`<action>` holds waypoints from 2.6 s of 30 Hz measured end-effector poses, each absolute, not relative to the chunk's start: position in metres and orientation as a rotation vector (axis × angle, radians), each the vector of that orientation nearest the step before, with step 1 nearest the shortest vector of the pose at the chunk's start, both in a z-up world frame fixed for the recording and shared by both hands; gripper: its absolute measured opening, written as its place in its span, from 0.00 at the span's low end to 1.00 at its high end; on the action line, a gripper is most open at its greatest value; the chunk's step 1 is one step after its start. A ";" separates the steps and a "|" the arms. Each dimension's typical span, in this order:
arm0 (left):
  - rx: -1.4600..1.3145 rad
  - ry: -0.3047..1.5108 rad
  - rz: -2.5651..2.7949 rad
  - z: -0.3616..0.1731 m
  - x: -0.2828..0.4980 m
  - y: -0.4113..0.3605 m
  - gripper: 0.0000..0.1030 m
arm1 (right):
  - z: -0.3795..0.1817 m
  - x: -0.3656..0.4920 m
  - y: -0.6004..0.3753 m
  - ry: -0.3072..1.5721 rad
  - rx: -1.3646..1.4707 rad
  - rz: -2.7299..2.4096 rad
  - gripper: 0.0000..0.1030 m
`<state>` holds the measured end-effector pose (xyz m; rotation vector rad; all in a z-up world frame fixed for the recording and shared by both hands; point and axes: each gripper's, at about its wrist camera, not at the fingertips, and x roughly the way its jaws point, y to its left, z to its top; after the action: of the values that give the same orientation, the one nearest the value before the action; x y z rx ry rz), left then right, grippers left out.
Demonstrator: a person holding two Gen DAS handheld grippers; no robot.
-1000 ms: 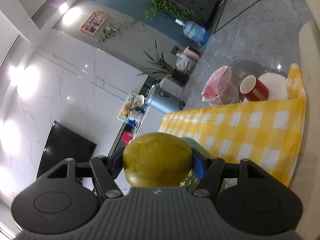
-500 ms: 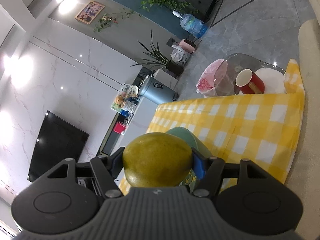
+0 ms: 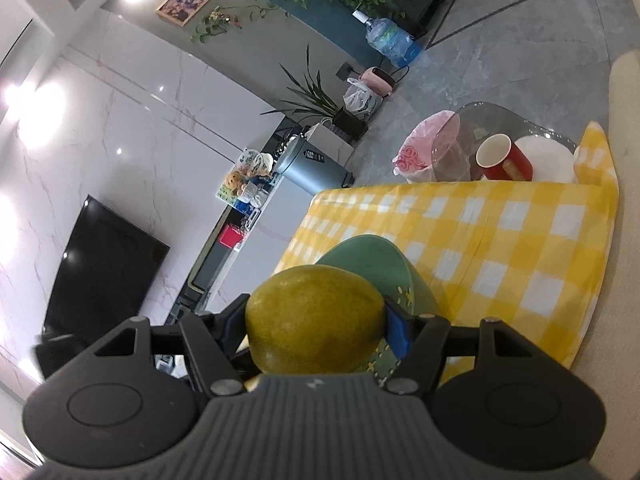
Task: Organize fruits
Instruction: 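Carry the green pear over the green bowl and open the left tool, then lower the yellow pear into the green bowl and open the right tool, then withdraw the right tool and grasp a mandarin orange near the cucumber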
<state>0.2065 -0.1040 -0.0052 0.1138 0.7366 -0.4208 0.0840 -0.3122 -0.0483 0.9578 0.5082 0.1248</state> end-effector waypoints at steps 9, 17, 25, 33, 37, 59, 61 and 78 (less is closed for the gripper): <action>-0.078 0.755 -0.354 0.018 0.170 -0.032 0.90 | -0.029 0.104 -0.294 0.575 0.771 0.176 0.63; -0.125 0.811 -0.158 -0.005 0.139 0.017 0.89 | -0.018 0.140 -0.275 0.774 0.682 0.192 0.63; -0.200 0.838 -0.163 -0.022 0.129 0.043 0.88 | -0.015 0.161 -0.254 0.871 0.725 0.051 0.63; -0.239 0.836 -0.207 -0.020 0.114 0.054 0.88 | -0.029 0.204 -0.215 0.980 0.469 -0.159 0.63; -0.265 0.874 -0.221 -0.024 0.116 0.058 0.88 | -0.051 0.220 -0.208 1.027 0.382 -0.295 0.63; -0.521 0.953 -0.260 -0.028 0.123 0.115 0.88 | -0.084 0.258 -0.182 1.164 0.223 -0.476 0.63; -0.522 0.951 -0.267 -0.027 0.123 0.115 0.88 | -0.083 0.259 -0.178 1.167 0.203 -0.496 0.66; -0.556 0.909 -0.290 -0.011 0.114 0.131 0.89 | -0.018 0.232 -0.153 0.927 0.181 -0.445 0.96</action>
<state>0.1140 0.1307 -0.0113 -0.5561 0.9091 -0.2899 0.2320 -0.1529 -0.0182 0.1812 0.9267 -0.4447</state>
